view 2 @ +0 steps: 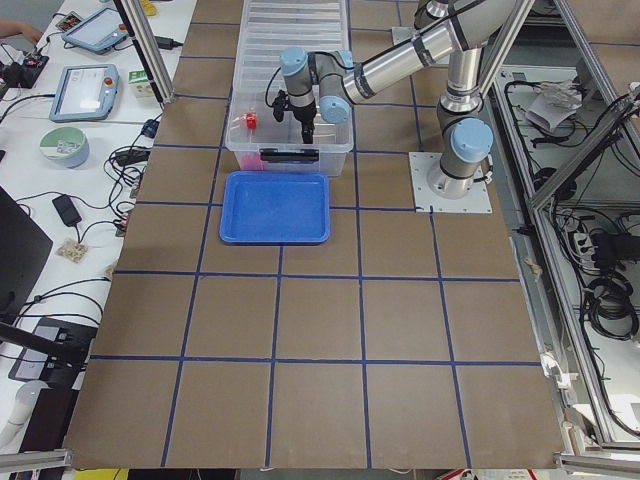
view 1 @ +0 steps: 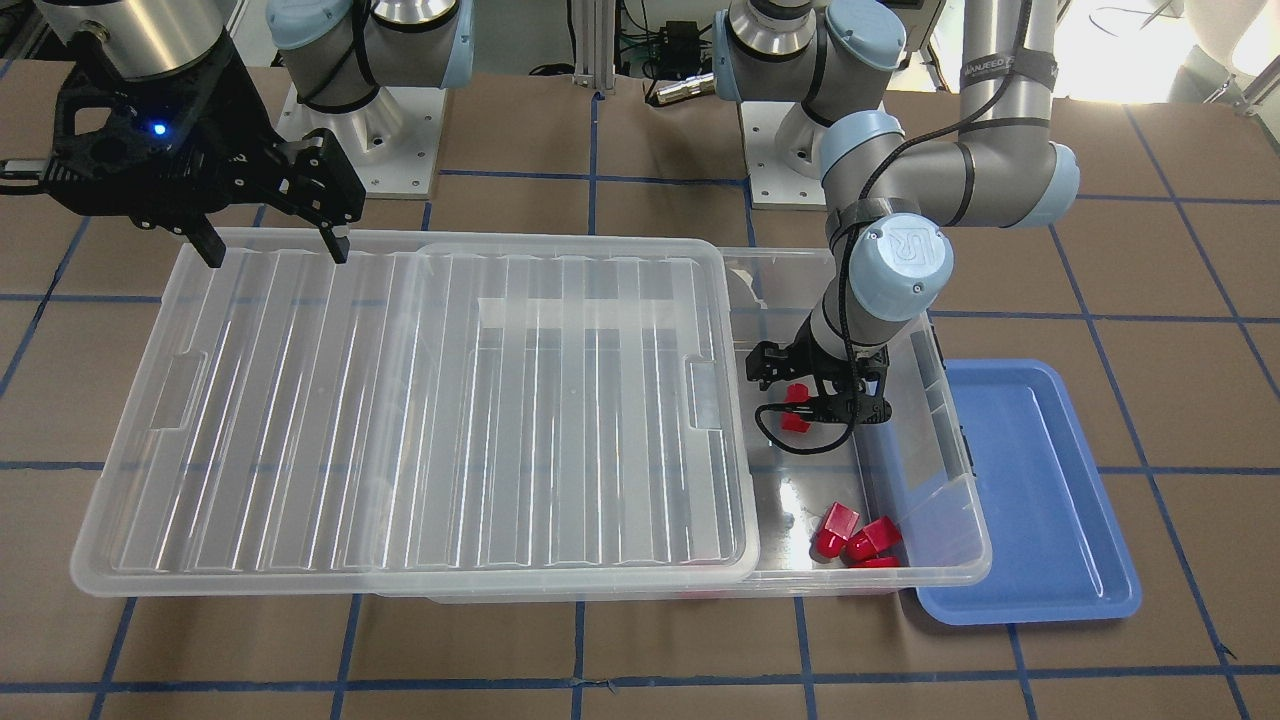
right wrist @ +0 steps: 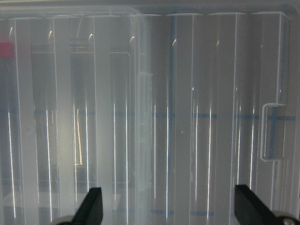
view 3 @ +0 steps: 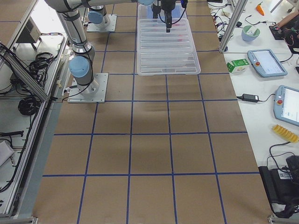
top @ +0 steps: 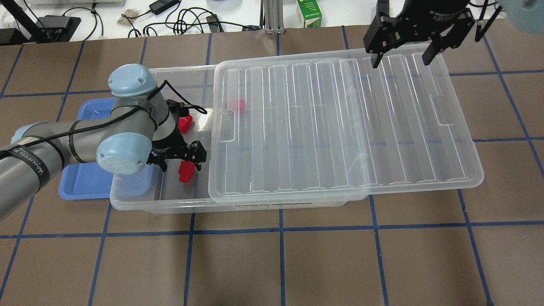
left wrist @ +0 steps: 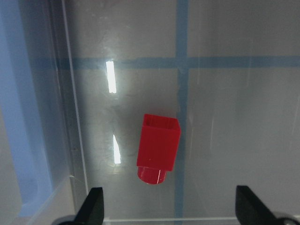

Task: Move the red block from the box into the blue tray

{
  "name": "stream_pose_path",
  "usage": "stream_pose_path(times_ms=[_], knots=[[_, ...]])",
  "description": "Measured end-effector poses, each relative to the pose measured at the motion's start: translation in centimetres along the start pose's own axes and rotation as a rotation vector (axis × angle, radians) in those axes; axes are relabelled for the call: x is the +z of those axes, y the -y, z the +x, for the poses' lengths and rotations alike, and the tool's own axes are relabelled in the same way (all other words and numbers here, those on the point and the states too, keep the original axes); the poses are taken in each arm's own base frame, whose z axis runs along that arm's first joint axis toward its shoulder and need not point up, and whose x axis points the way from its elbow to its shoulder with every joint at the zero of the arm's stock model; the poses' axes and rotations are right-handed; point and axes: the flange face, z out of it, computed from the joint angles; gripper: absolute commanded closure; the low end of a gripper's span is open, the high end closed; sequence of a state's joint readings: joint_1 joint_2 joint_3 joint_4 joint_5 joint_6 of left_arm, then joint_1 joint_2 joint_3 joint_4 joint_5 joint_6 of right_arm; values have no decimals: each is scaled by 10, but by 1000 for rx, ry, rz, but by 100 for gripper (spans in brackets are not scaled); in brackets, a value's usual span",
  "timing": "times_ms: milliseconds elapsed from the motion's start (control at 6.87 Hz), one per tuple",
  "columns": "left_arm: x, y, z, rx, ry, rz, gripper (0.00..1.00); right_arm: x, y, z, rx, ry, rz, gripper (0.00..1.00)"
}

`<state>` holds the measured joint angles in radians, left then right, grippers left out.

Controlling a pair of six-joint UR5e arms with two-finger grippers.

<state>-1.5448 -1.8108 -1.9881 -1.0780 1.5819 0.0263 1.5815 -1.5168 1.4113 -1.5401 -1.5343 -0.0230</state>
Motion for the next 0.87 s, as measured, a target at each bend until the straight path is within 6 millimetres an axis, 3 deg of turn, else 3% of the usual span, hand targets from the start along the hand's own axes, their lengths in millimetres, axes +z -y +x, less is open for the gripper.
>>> stream_pose_path(times_ms=[437,583,728,874], knots=[[23,6,-4,11,2,14,0,1,0,0,0,-1,-1,0],[26,9,-6,26,2,24,7,1,0,0,-1,-1,-1,0],[31,10,-6,37,2,25,28,1,0,0,-1,-1,-1,0],[35,11,-6,42,2,28,67,1,0,0,-1,-1,-1,0]])
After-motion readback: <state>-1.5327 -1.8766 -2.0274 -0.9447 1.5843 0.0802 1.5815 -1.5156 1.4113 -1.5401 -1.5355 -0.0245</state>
